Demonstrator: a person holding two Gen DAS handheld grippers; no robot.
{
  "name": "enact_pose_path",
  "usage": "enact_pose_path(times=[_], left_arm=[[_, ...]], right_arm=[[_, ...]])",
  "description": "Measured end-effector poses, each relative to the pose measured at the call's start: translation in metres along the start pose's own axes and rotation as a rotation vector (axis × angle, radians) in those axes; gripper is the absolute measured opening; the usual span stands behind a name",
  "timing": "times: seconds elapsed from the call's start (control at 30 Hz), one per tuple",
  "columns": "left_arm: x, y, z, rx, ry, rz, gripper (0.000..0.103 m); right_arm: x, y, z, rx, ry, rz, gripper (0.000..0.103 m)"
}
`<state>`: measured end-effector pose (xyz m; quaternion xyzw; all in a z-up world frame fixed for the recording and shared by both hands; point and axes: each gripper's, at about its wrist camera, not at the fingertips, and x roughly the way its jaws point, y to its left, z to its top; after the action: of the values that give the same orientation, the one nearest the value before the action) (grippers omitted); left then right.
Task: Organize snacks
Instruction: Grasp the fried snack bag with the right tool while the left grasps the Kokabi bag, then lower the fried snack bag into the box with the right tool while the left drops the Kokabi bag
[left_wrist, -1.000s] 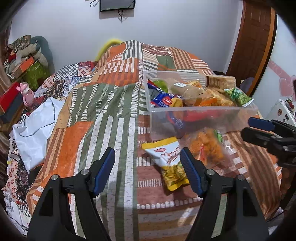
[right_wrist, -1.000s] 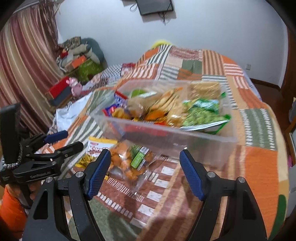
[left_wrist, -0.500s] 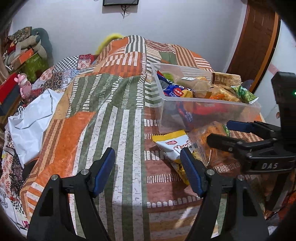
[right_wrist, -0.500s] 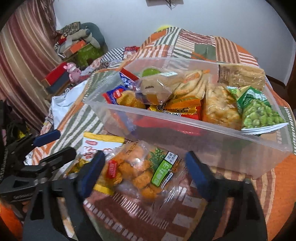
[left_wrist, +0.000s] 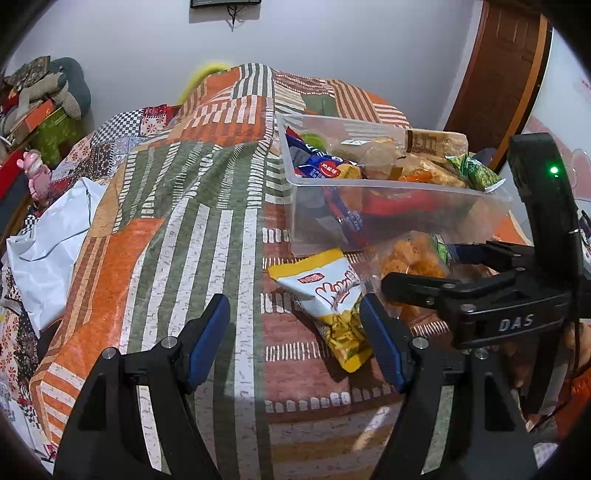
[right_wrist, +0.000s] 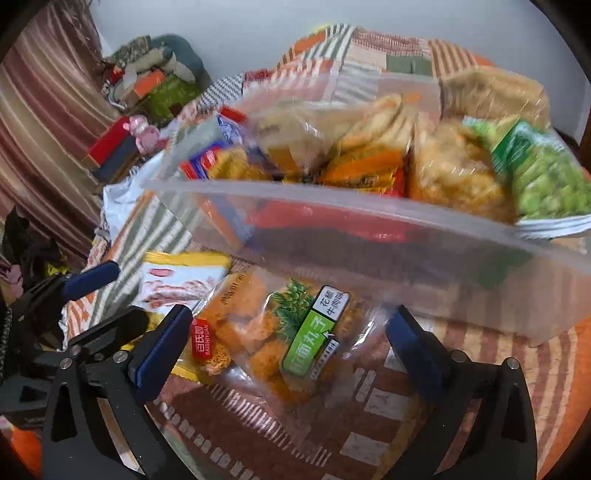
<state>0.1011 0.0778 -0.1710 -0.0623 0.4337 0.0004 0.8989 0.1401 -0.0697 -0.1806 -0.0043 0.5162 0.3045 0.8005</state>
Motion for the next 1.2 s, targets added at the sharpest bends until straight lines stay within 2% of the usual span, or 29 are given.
enact_pose_path(times=[0.03,0.1,0.33,0.57,0.7,0.77,0.83,1.03,1.2], left_arm=[[0.000,0.000,0.000,-0.002,0.002,0.000,0.072],[0.000,0.000,0.000,-0.010,0.007,-0.006,0.072],[0.010,-0.009,0.002,-0.012,0.038,-0.035,0.072],[0.030,-0.027,0.006,-0.003,0.085,-0.053,0.072],[0.044,-0.035,0.005,0.000,0.104,-0.033,0.071],[0.045,-0.037,0.006,0.011,0.096,-0.014,0.054],[0.044,-0.036,0.007,0.006,0.091,-0.026,0.045],[0.026,-0.031,0.005,-0.010,0.053,-0.029,0.039],[-0.002,-0.031,0.011,-0.003,-0.025,-0.014,0.039]], right_arm=[[-0.001,0.002,-0.001,-0.008,-0.005,-0.008,0.102],[-0.005,0.004,-0.001,-0.017,-0.015,0.003,0.084],[-0.022,-0.007,-0.010,-0.013,-0.052,0.002,0.069],[-0.051,-0.029,-0.018,0.029,-0.113,-0.008,0.069],[-0.060,-0.033,-0.023,0.048,-0.136,-0.010,0.069],[-0.064,-0.035,-0.026,0.055,-0.143,-0.007,0.069],[-0.066,-0.036,-0.027,0.064,-0.149,-0.003,0.069],[-0.077,-0.036,-0.028,0.067,-0.177,0.006,0.069],[-0.092,-0.032,-0.024,0.057,-0.222,0.009,0.069]])
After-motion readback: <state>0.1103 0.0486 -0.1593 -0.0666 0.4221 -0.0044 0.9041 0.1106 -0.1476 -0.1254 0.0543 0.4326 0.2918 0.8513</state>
